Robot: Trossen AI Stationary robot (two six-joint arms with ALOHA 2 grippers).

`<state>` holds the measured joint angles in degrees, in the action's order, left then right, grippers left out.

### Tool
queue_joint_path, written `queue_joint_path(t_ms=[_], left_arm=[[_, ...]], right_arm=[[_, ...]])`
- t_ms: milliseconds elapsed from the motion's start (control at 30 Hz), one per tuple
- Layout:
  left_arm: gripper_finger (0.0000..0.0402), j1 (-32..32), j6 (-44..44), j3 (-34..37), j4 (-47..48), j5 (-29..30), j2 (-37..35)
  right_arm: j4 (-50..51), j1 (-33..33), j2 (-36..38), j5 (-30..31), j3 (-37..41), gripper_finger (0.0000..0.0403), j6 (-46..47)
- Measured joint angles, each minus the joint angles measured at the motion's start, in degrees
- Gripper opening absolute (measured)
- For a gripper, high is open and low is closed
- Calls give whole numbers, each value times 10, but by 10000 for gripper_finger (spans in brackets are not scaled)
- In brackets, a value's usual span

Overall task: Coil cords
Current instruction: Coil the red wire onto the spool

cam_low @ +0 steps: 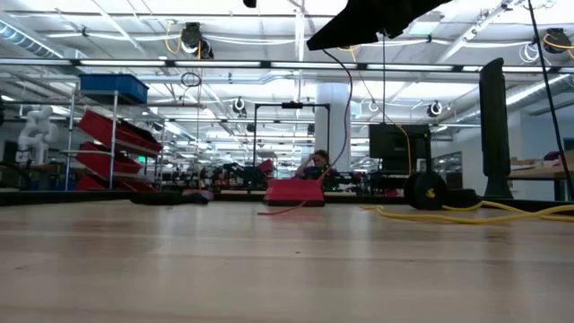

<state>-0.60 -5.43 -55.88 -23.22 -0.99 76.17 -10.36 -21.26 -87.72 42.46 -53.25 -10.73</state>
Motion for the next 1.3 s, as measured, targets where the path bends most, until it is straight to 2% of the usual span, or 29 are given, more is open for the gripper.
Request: queue_joint_path(t_ms=[633, 800, 1133, 1300], left_arm=[[6, 0, -9, 0, 17, -4, -1], [7, 0, -9, 0, 26, -40, -1], [8, 14, -43, 0, 201, -66, -3], [8, 14, -72, 0, 258, -52, -3]], right_arm=[[75, 15, -2, -23, 0, 1, 61], [85, 25, -2, -21, 0, 1, 71], [91, 26, -2, 24, 0, 0, 90], [89, 26, 0, 39, 0, 0, 103]])
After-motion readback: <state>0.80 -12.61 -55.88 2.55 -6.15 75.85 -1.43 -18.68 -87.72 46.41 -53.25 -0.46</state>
